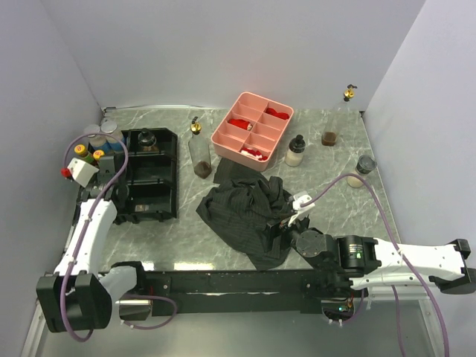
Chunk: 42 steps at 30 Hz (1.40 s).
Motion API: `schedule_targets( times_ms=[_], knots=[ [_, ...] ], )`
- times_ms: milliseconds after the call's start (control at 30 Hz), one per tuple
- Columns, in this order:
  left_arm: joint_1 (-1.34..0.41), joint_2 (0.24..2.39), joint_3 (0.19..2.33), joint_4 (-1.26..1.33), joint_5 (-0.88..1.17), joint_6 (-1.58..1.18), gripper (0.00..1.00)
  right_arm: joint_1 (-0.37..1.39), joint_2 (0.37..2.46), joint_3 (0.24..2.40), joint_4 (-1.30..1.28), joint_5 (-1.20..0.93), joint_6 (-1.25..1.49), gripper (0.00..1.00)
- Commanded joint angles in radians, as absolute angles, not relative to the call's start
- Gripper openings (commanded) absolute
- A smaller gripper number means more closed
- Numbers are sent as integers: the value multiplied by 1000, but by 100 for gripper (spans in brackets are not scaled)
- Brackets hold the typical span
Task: Organize the condiment bottles
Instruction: Place the bottle in the storage box.
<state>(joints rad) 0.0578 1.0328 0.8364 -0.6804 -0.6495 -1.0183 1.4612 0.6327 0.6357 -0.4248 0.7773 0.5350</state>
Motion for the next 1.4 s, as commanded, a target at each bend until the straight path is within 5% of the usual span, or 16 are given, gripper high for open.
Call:
schedule_targets(
  times_ms=[0,400,800,1367],
  knots=[
    [75,1071,839,-595,-635,-1005,1,1457,635,680,-416,778,551,100],
    [143,1127,759,-468,-519,-997,16,1457,687,706,-437,778,552,100],
    [147,1163,770,-439,-454,-951,61,1457,650,695,-440,779,555,100],
    [147,896,893,-499,-184,-689,89,1457,629,687,-417,735,569,100]
  ],
)
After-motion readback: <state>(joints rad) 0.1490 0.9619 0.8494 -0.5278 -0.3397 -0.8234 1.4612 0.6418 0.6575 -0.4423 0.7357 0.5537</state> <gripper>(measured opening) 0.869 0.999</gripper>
